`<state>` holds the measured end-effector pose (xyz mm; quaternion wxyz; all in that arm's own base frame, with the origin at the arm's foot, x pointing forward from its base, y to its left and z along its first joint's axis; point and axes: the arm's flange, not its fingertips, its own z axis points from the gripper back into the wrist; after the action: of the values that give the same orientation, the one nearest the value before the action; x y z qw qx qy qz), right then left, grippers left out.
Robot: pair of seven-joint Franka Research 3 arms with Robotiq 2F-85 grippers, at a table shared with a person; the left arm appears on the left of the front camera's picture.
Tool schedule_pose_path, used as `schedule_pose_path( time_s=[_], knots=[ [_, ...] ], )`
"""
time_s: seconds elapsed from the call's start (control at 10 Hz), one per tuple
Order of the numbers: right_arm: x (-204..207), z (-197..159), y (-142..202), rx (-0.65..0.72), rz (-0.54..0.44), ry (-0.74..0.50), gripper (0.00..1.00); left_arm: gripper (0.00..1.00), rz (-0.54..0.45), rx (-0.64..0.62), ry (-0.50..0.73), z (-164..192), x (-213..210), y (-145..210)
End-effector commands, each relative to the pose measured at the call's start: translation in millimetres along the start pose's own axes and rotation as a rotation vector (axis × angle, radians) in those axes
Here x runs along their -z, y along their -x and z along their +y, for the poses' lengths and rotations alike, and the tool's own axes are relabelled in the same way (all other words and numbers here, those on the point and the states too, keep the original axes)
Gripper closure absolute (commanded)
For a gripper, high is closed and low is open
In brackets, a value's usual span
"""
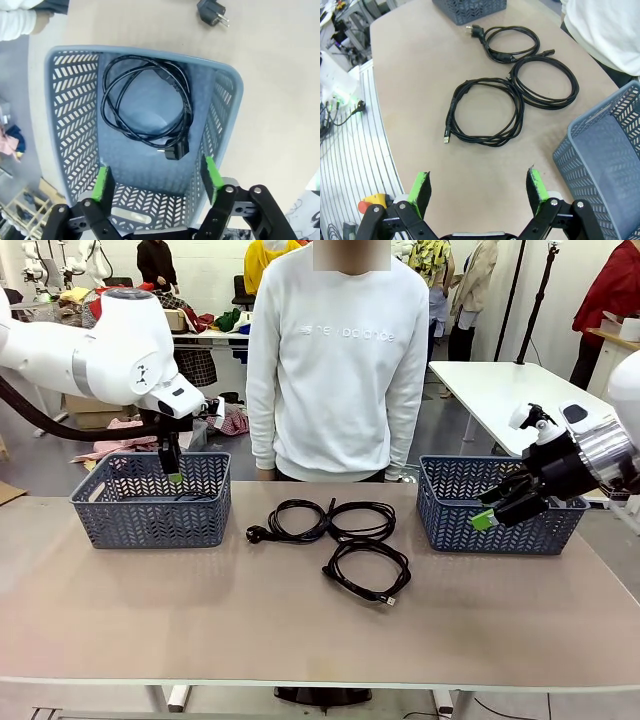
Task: Organize the cables according to human instructions.
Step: Pick up a bundle of cables and place it in the basket indicated by the human.
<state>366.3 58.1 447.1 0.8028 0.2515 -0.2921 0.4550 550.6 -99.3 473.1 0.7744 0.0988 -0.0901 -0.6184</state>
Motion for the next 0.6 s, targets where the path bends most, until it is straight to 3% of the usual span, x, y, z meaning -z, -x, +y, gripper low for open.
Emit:
schedule_pose_path(
  time_s=[0.0, 0.5],
  knots=[
    [2.9, -4.2, -0.7, -0.027, -0.029, -0.005, 0.00, 0.00, -0.012, -0.011, 0.033, 0.5, -5.6, 3.2],
    [2.9, -4.2, -0.7, -0.027, -0.029, -0.005, 0.00, 0.00, -0.040, -0.068, 0.070, -5.8, -5.8, 9.4]
  ],
)
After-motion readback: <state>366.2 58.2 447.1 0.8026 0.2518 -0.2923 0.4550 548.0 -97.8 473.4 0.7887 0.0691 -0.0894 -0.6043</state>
